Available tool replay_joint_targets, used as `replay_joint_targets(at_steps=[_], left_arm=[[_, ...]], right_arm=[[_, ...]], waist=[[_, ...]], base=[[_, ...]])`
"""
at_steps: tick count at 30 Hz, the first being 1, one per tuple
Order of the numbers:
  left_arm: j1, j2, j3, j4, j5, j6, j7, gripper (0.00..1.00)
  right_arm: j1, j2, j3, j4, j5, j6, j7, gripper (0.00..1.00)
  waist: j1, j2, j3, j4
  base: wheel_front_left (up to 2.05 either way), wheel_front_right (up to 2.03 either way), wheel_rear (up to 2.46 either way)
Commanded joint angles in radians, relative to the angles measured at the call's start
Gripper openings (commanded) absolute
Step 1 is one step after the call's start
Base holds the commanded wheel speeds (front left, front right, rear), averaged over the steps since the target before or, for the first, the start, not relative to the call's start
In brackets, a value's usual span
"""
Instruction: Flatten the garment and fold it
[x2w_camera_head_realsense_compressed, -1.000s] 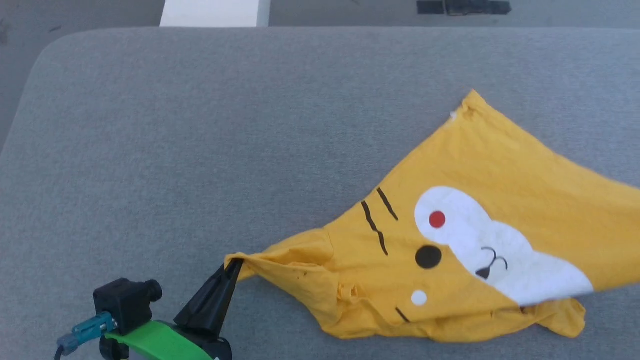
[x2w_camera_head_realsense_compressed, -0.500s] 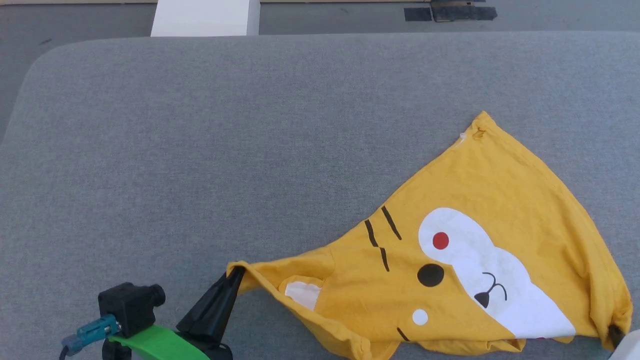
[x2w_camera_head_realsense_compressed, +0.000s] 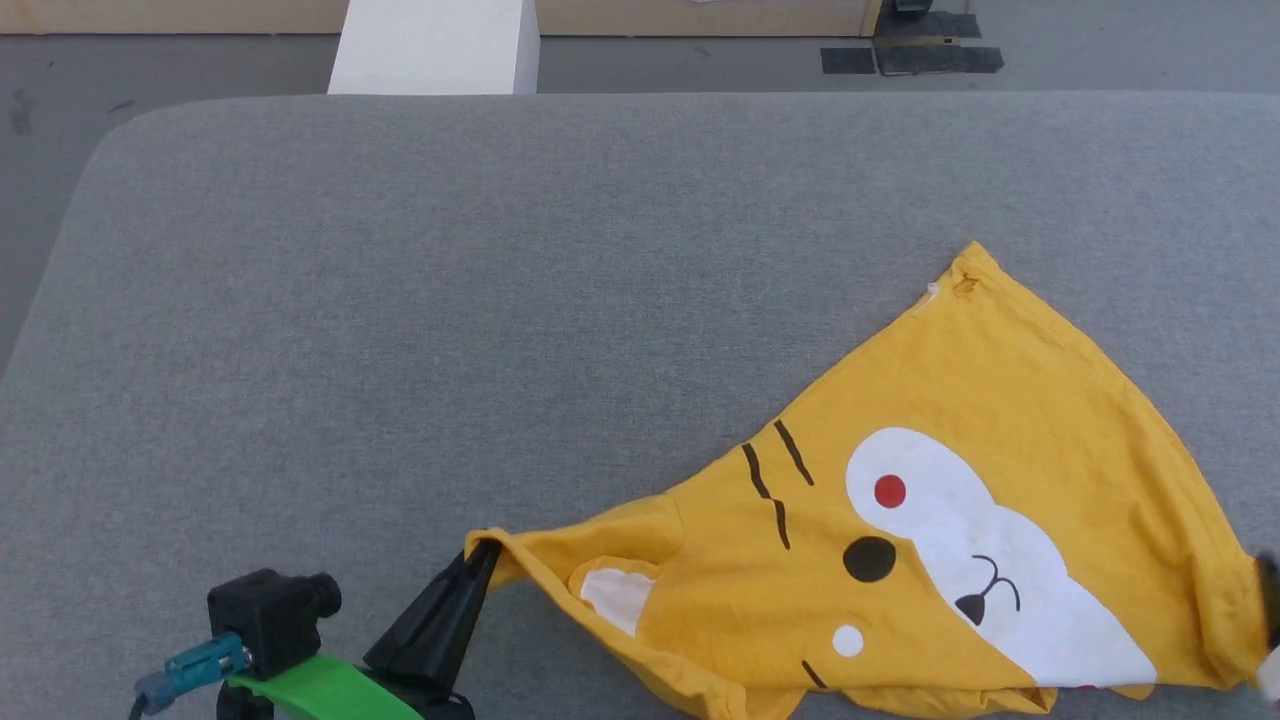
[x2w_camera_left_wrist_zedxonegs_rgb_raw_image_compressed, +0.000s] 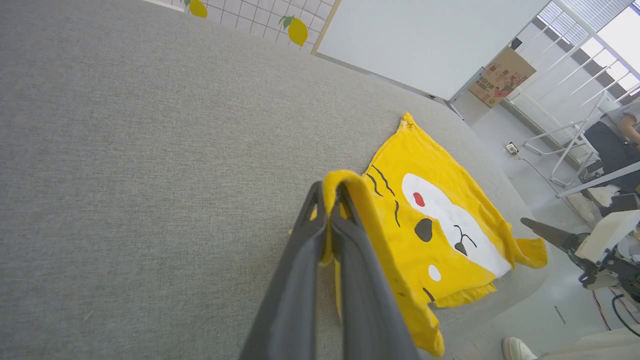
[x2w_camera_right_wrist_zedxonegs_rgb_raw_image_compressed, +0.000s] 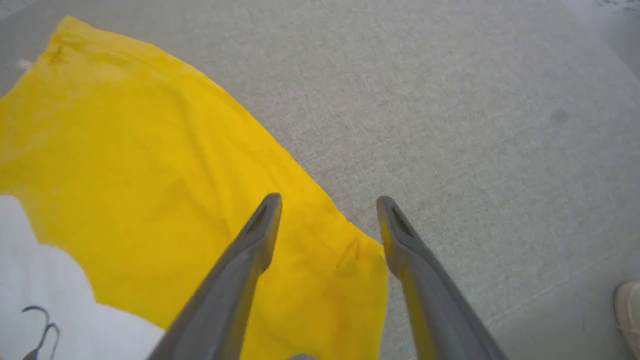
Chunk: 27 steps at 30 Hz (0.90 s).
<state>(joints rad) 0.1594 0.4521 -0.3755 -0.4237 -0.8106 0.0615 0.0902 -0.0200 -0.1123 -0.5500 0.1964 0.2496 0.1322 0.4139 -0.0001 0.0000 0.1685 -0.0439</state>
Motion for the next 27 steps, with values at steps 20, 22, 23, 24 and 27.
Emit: replay_joint_targets(at_steps=[20,22,23,24,27], left_arm=[[-0.167,-0.037,-0.086,-0.012,0.079,-0.064,0.003,0.0],[-0.187,-0.042,-0.092,-0.009,0.083,-0.071,0.004,0.0],[-0.196,-0.045,-0.095,-0.007,0.084,-0.074,0.004,0.0],[-0.207,-0.048,-0.099,-0.004,0.086,-0.079,0.004,0.0],[-0.231,-0.058,-0.107,0.007,0.088,-0.089,0.0,0.0]], right_arm=[[-0.493,-0.198,0.24,-0.128,-0.048,-0.002,0.401,1.0],[-0.54,-0.208,0.258,-0.092,-0.06,-0.002,0.424,1.0],[-0.559,-0.215,0.267,-0.078,-0.07,-0.002,0.429,1.0],[-0.578,-0.227,0.283,-0.06,-0.082,-0.002,0.435,1.0],[-0.619,-0.241,0.311,-0.016,-0.095,-0.002,0.445,1.0]], waist=[[0.0001,0.0,0.238,0.131],[0.0001,0.0,0.267,0.146],[0.0001,0.0,0.279,0.153],[0.0001,0.0,0.294,0.162],[0.0001,0.0,0.324,0.18]], base=[[0.0,0.0,0.0],[0.0,0.0,0.0],[0.0,0.0,0.0],[0.0,0.0,0.0],[0.0,0.0,0.0]])
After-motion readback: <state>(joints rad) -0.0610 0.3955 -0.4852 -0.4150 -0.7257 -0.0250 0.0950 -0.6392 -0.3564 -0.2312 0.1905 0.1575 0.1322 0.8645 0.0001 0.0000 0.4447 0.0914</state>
